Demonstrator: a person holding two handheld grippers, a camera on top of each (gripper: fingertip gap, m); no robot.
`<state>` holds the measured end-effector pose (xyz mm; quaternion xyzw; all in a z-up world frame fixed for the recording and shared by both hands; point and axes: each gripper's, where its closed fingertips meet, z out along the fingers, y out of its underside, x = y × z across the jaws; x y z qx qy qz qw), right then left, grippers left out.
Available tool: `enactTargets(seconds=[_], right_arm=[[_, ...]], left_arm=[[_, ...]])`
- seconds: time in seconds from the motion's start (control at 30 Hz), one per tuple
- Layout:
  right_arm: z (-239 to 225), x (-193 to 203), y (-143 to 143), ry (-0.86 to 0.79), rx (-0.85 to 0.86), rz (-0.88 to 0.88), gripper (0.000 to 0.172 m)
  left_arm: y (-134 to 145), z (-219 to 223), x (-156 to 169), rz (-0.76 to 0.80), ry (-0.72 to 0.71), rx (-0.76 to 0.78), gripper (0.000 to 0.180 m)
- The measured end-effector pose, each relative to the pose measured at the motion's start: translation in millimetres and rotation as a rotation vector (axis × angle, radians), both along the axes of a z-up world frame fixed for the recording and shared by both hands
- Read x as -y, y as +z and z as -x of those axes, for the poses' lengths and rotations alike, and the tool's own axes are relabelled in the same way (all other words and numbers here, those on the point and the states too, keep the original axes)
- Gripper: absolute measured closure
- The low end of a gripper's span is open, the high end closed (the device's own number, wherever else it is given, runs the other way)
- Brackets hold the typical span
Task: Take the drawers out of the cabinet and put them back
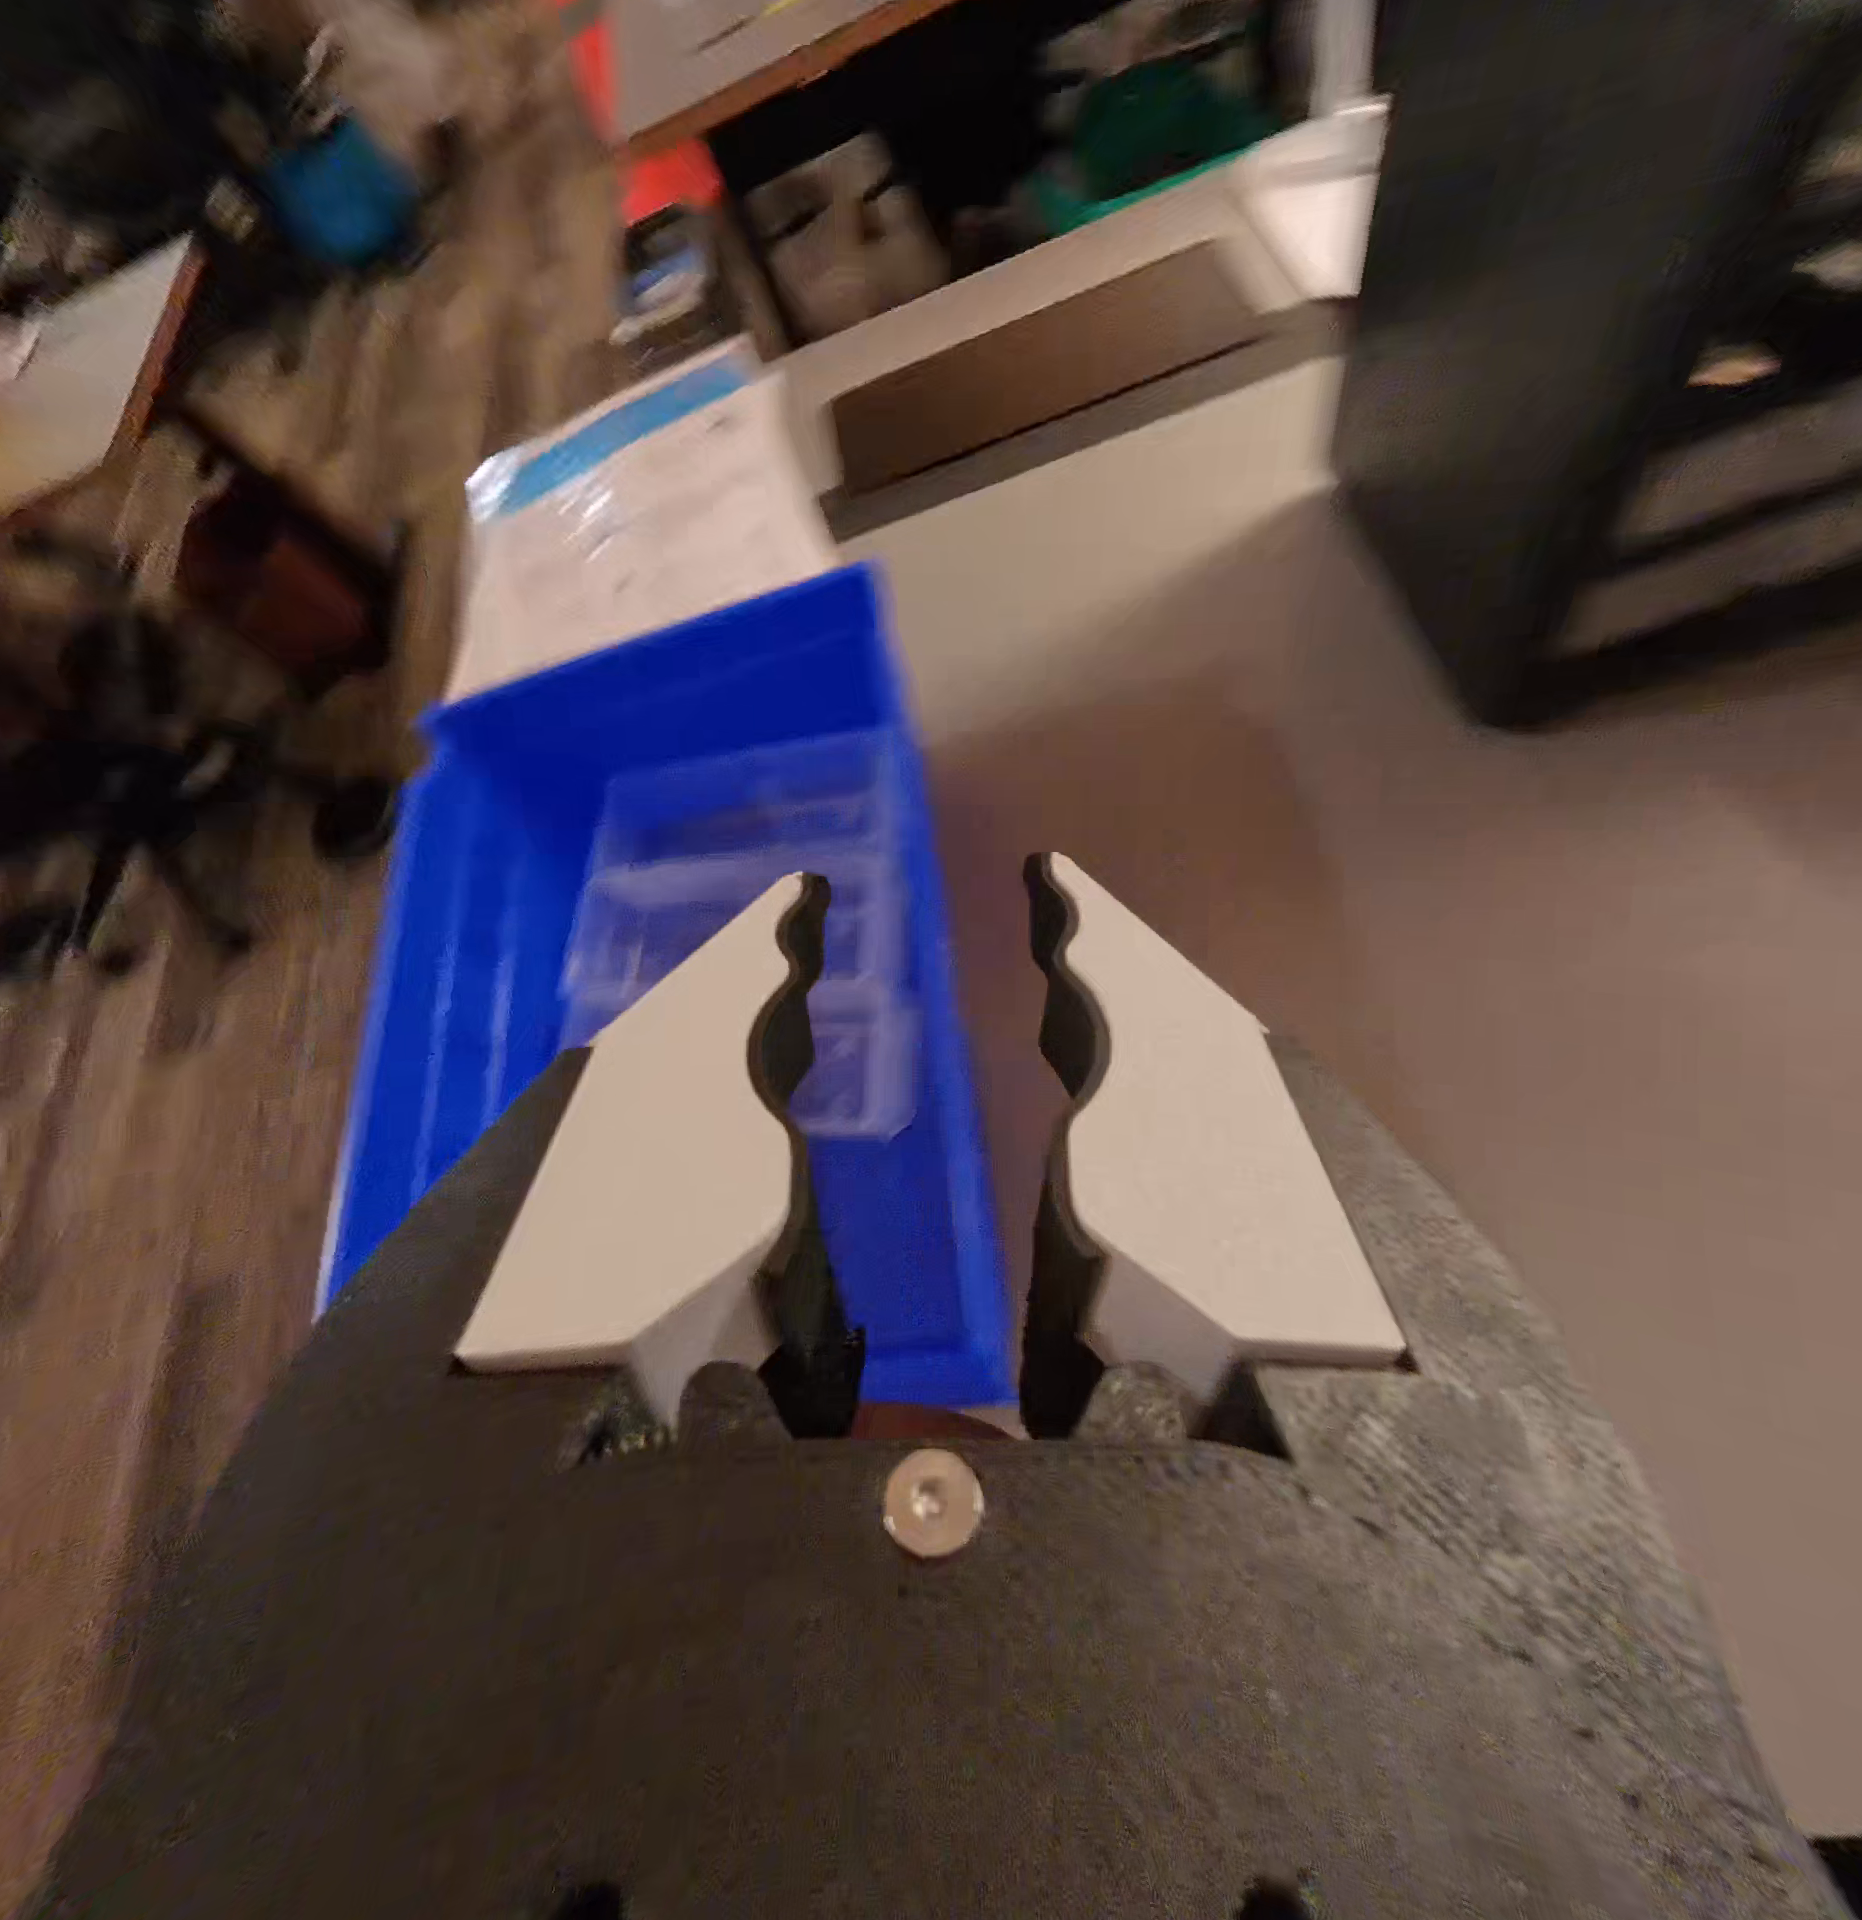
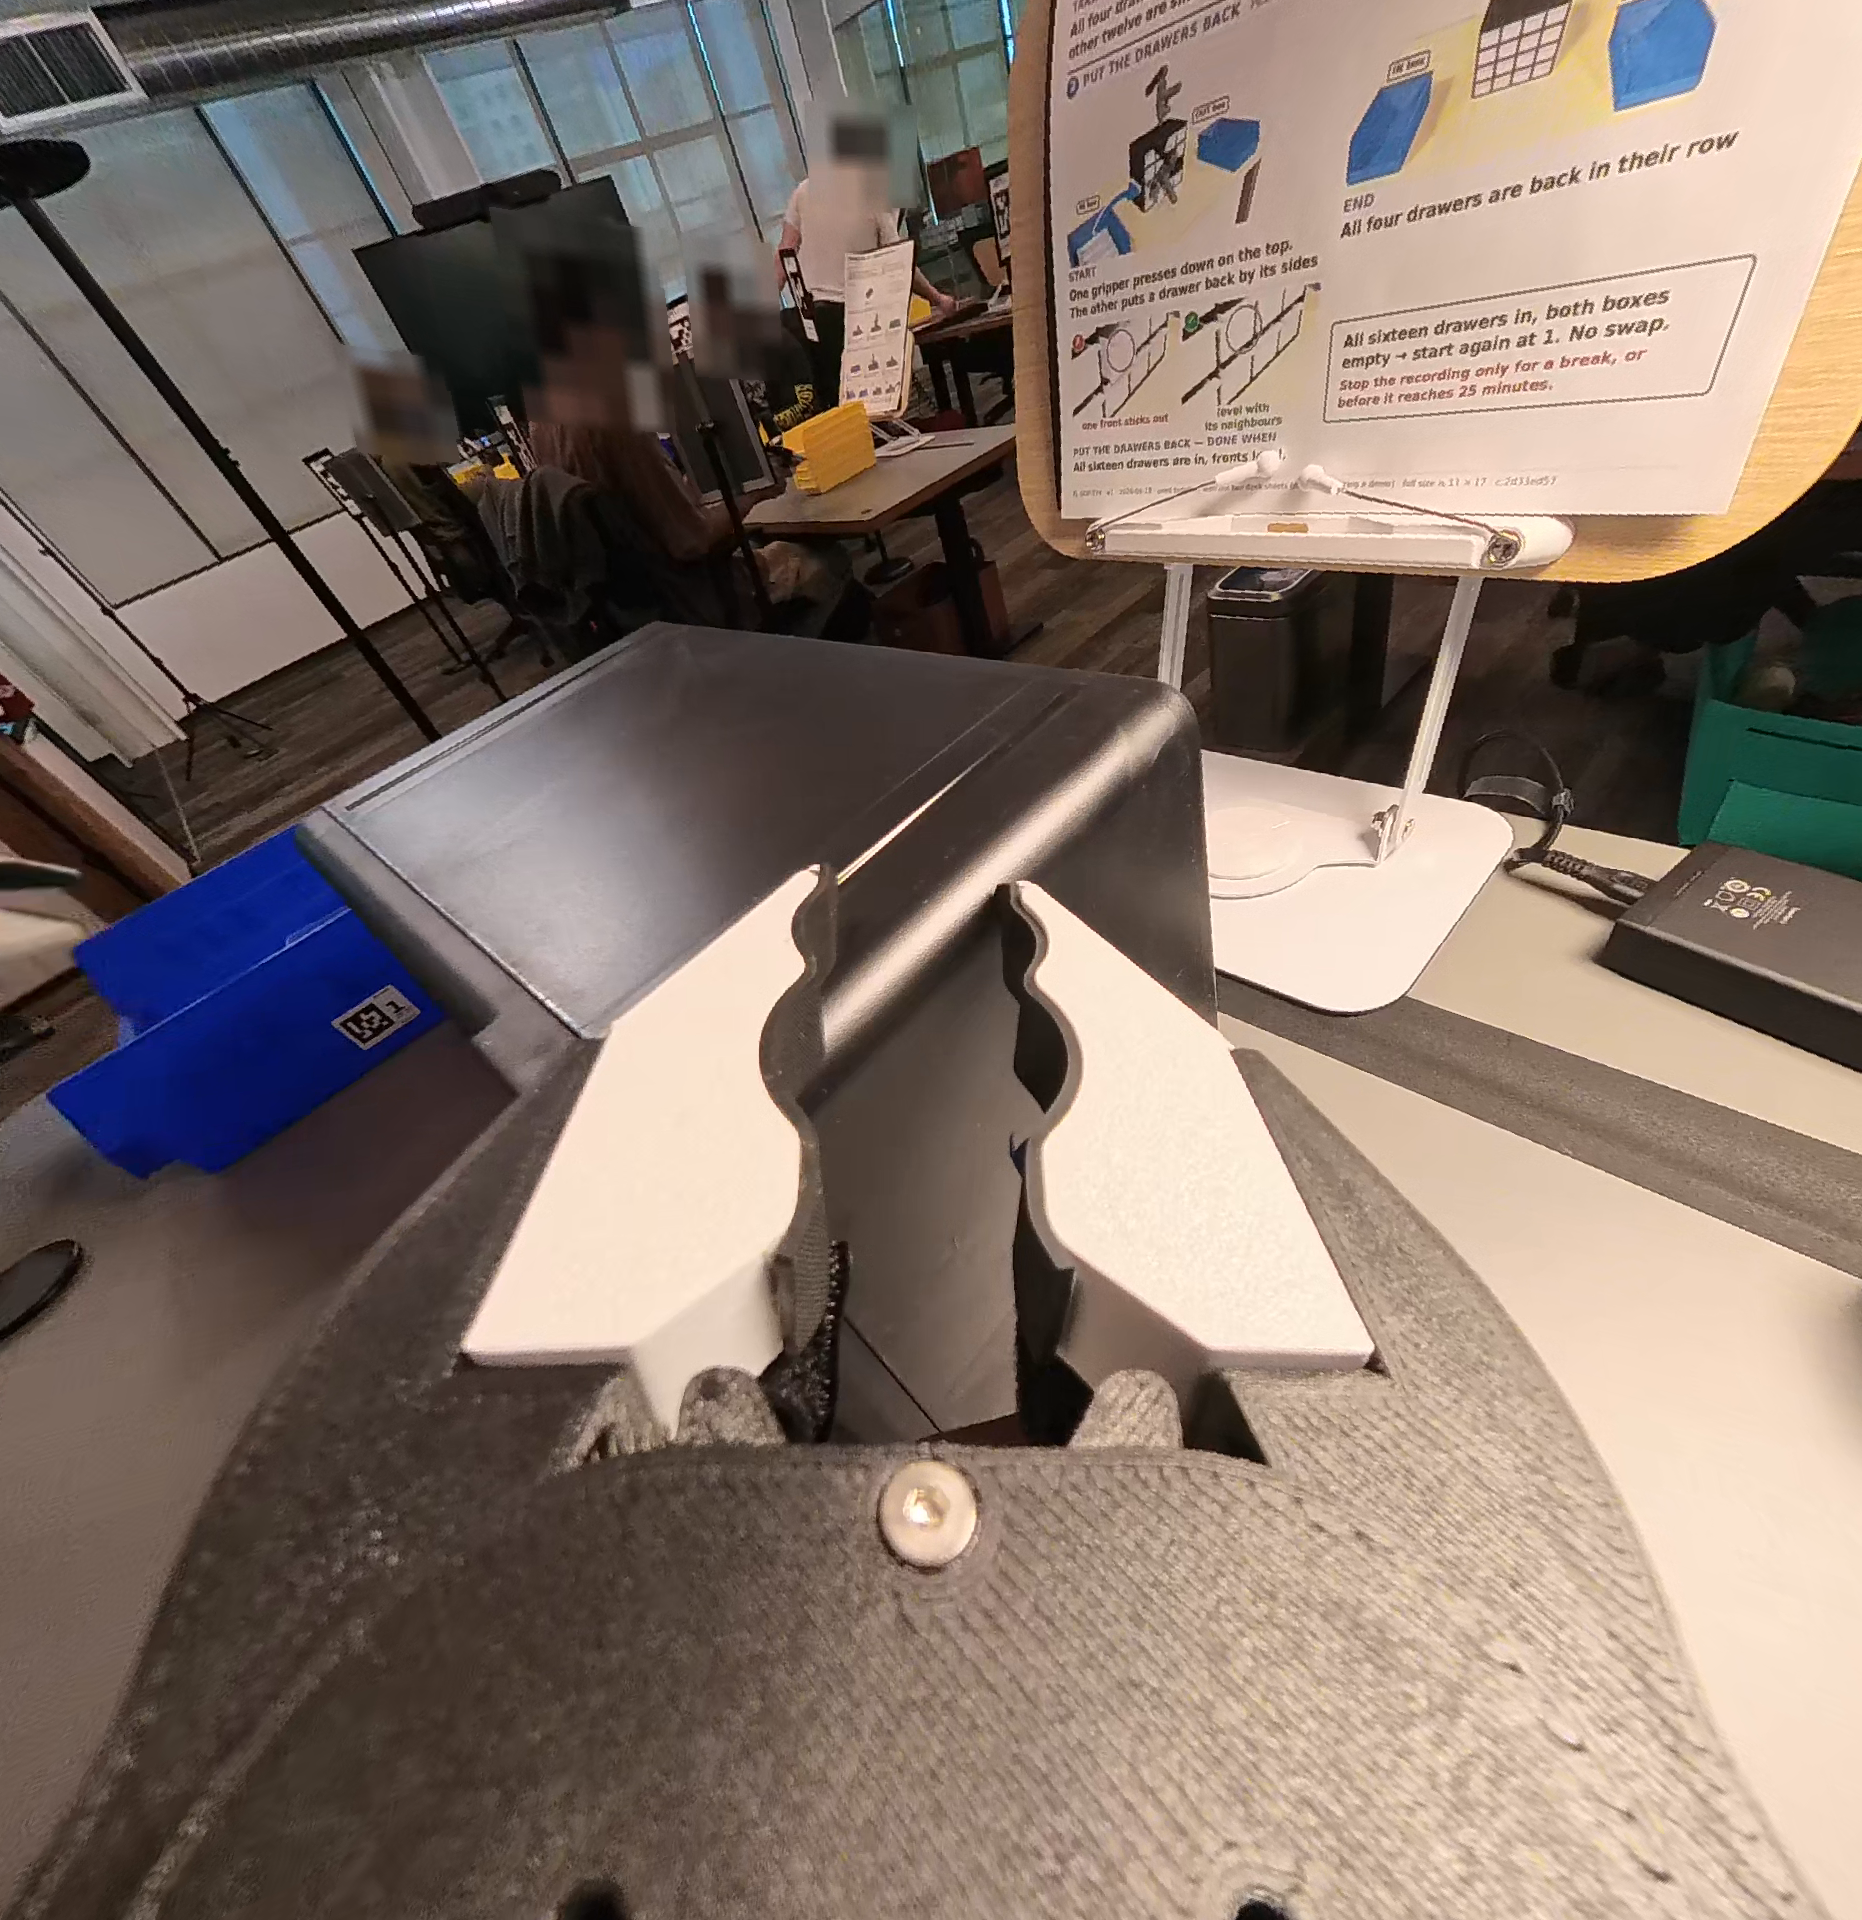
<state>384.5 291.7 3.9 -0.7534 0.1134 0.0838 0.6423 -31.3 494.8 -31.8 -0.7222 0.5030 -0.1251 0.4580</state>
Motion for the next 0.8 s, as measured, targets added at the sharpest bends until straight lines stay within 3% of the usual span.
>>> enactTargets(seconds=[0.03,0.1,0.2,0.33,0.47,0.53,0.67,0.8], right_arm=[[0.0,-0.1,-0.1,-0.001,0.0,0.001,0.138],[0.0,-0.1,-0.2,-0.001,-0.001,0.001,0.138],[0.0,0.1,-0.1,-0.004,0.0,0.001,0.139],[0.2,0.0,-0.1,-0.002,-0.002,-0.001,0.139],[0.3,0.1,-0.1,0.001,-0.004,-0.003,0.139],[0.4,0.0,0.0,0.004,-0.003,-0.003,0.139],[-0.3,-0.4,0.3,0.011,-0.012,-0.009,0.138],[0.1,-0.2,0.4,0.013,-0.011,-0.009,0.138]], left_arm=[[-0.3,22.5,-20.3,0.031,0.088,0.016,0.141],[-15.1,55.6,-50.5,0.134,0.209,0.037,0.134],[-62.1,82.9,-77.6,0.319,0.317,0.021,0.125],[-122.2,89.3,-104.7,0.513,0.416,0.031,0.116],[-163.0,100.0,-133.3,0.576,0.556,-0.011,0.116],[-172.3,100.0,-136.0,0.601,0.568,-0.049,0.12],[-165.3,93.2,-140.2,0.572,0.553,-0.039,0.156],[-155.1,100.2,-148.1,0.481,0.57,-0.032,0.169]])
